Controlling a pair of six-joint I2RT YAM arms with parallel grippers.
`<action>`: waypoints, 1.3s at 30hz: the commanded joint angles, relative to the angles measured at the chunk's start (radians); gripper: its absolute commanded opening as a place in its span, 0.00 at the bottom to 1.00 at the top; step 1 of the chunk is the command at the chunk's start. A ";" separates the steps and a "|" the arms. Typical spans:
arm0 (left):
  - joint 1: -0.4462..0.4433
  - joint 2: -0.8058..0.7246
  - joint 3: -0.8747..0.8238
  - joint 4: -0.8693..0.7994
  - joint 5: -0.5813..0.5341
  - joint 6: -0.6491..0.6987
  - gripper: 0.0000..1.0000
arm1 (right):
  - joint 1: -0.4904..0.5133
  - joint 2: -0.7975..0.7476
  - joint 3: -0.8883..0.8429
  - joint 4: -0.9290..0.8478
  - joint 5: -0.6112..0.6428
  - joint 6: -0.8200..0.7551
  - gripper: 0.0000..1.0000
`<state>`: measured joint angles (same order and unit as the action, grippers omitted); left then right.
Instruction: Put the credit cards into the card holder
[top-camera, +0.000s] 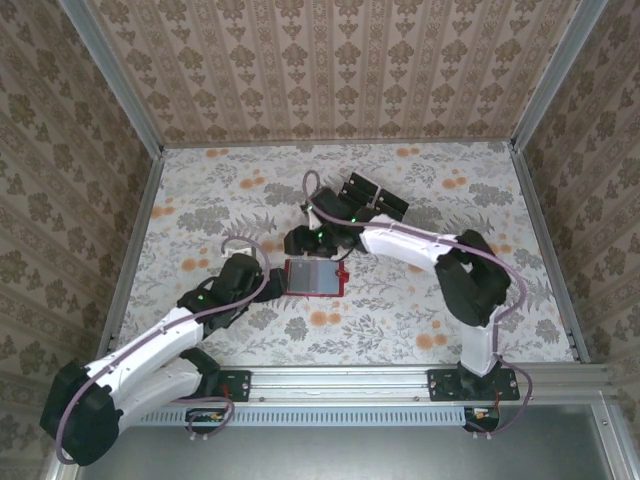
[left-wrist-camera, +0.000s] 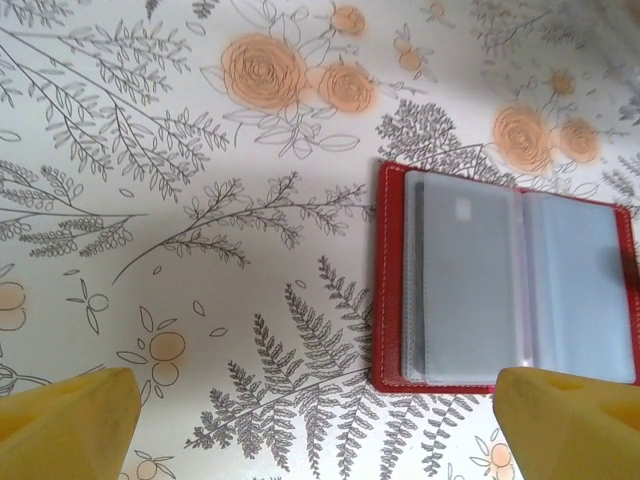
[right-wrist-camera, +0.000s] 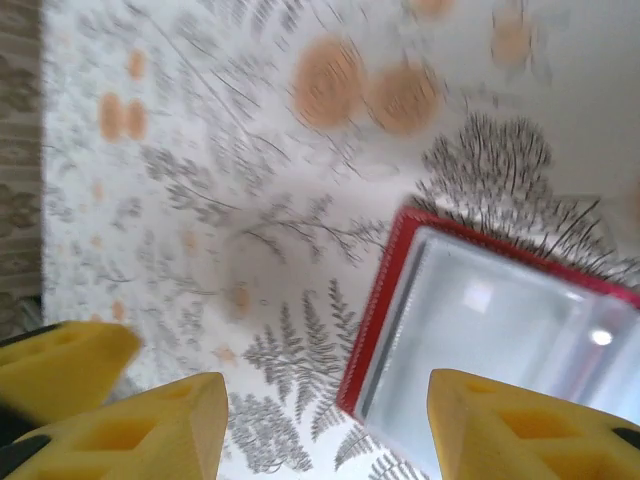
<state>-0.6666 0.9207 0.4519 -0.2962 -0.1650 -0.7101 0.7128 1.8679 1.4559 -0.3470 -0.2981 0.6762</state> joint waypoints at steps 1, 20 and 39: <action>0.012 0.037 0.025 0.019 0.026 0.034 1.00 | -0.070 -0.071 0.062 -0.199 0.107 -0.151 0.55; 0.033 0.148 0.105 -0.002 0.041 0.067 1.00 | -0.266 -0.020 0.168 -0.497 0.639 -0.563 0.44; 0.035 0.184 0.126 0.002 0.044 0.067 1.00 | -0.264 0.100 0.224 -0.487 0.718 -0.630 0.38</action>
<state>-0.6395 1.0996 0.5495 -0.2916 -0.1265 -0.6582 0.4458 1.9575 1.6566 -0.8120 0.3931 0.0635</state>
